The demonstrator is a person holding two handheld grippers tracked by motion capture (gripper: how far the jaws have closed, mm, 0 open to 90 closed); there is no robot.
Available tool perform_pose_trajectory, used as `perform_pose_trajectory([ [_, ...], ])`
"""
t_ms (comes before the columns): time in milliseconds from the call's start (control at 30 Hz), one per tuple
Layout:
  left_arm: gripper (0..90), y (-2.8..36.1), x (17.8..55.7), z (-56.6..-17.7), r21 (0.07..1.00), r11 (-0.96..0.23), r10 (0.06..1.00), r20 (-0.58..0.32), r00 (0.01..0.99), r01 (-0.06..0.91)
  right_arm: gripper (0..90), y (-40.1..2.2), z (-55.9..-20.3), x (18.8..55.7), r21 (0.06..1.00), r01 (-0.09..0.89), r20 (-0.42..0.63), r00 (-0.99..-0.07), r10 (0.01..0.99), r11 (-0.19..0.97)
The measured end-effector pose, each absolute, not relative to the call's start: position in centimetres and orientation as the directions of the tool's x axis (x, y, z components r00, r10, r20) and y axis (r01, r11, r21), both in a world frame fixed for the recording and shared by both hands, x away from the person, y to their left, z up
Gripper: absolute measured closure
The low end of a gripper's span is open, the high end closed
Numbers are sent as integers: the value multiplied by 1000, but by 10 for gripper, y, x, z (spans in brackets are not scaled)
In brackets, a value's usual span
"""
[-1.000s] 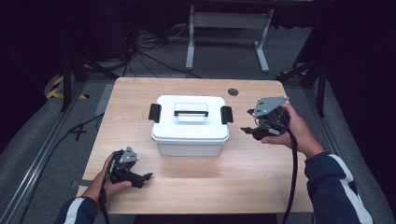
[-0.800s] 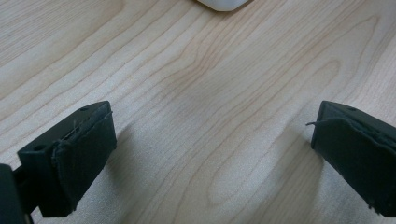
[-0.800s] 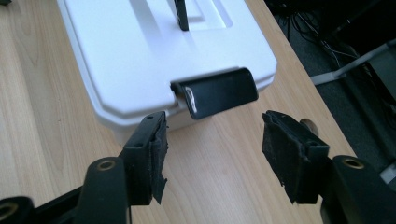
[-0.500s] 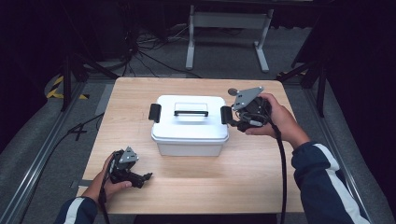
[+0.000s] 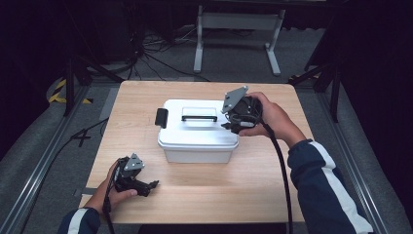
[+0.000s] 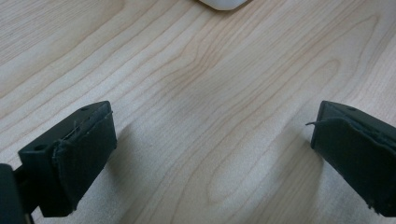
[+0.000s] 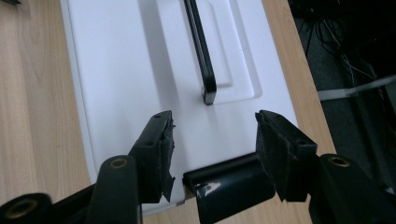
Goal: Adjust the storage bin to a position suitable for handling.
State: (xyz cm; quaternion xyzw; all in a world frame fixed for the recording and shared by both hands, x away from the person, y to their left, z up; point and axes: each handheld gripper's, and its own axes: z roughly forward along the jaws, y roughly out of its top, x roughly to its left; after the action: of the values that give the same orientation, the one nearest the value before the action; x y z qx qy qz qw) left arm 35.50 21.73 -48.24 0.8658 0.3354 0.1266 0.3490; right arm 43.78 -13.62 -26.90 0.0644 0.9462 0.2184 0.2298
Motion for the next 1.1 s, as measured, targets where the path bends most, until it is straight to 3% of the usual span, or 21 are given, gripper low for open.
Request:
perform_pose_trajectory([
  [467, 23, 220, 345, -483, 694, -507, 702, -12, 712, 511, 526, -107, -274, 456, 370, -36, -409, -903, 128, 929],
  [1100, 33, 220, 337, -482, 694, -480, 741, -6, 671, 537, 743, -73, -281, 473, 299, -122, -364, -932, -5, 946],
])
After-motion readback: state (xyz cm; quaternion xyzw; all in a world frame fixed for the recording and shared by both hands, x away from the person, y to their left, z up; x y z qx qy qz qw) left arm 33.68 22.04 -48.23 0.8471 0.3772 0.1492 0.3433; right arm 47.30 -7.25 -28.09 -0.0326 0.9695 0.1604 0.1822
